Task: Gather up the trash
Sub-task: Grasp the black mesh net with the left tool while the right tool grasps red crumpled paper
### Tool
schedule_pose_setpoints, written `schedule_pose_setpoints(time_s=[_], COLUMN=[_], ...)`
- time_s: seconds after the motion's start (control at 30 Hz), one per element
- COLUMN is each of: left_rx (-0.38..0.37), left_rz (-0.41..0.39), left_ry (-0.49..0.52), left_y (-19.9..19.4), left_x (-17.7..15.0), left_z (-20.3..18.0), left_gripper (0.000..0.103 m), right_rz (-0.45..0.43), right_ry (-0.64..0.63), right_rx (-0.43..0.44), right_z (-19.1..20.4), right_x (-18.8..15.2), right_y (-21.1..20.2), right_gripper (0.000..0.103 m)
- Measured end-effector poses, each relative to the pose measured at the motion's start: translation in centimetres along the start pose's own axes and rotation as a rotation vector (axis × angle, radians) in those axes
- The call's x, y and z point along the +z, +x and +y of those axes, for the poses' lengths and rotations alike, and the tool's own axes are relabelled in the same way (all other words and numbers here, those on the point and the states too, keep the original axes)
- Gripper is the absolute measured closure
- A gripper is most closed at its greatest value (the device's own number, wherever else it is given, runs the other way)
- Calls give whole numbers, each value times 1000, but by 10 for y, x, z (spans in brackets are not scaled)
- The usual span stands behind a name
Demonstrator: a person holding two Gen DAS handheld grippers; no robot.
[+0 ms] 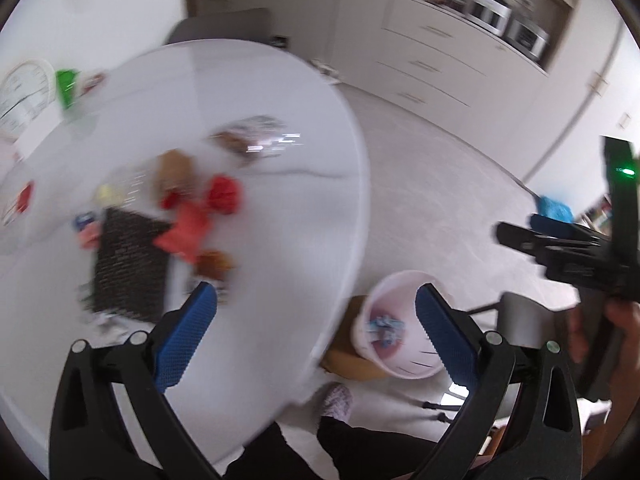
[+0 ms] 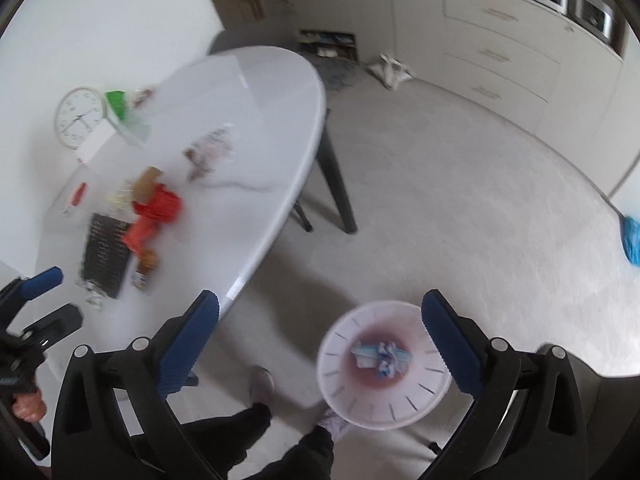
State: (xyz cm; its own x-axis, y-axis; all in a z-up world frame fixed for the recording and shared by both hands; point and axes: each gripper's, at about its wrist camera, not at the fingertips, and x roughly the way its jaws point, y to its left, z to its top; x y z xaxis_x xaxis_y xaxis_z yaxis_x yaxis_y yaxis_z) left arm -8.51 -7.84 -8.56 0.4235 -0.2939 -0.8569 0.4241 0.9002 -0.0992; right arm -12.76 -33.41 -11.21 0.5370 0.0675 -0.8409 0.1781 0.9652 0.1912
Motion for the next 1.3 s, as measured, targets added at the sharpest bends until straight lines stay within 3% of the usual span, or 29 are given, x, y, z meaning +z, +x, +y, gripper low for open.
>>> schedule_pose_setpoints(time_s=[0.27,0.5,0.6,0.73,0.93,1.1,1.3], left_rx=[148,165,139,110,70,25,-13], left_rz=[-14,33,78,135,155,155,70], left_ry=[-70,-35,0,8,-48,-90,-136], left_y=[9,46,70,96,106,99,63], left_x=[3,11,12,13,12,11,14], left_z=[110,170,183,193,207,216,217], left_gripper=[8,10,20,40,80,89,90], right_rz=[3,29,39,54,82,98,96], right_ry=[-30,-69,-80,-70,-41,-45,-58], right_rx=[71,88,76,62,30,18,46], right_z=[71,120,138,150,162,171,188], right_x=[12,13,13,11,11,19,51], right_y=[10,22,27,34,51,71,107], right_gripper=[3,3,2,3,2,3,8])
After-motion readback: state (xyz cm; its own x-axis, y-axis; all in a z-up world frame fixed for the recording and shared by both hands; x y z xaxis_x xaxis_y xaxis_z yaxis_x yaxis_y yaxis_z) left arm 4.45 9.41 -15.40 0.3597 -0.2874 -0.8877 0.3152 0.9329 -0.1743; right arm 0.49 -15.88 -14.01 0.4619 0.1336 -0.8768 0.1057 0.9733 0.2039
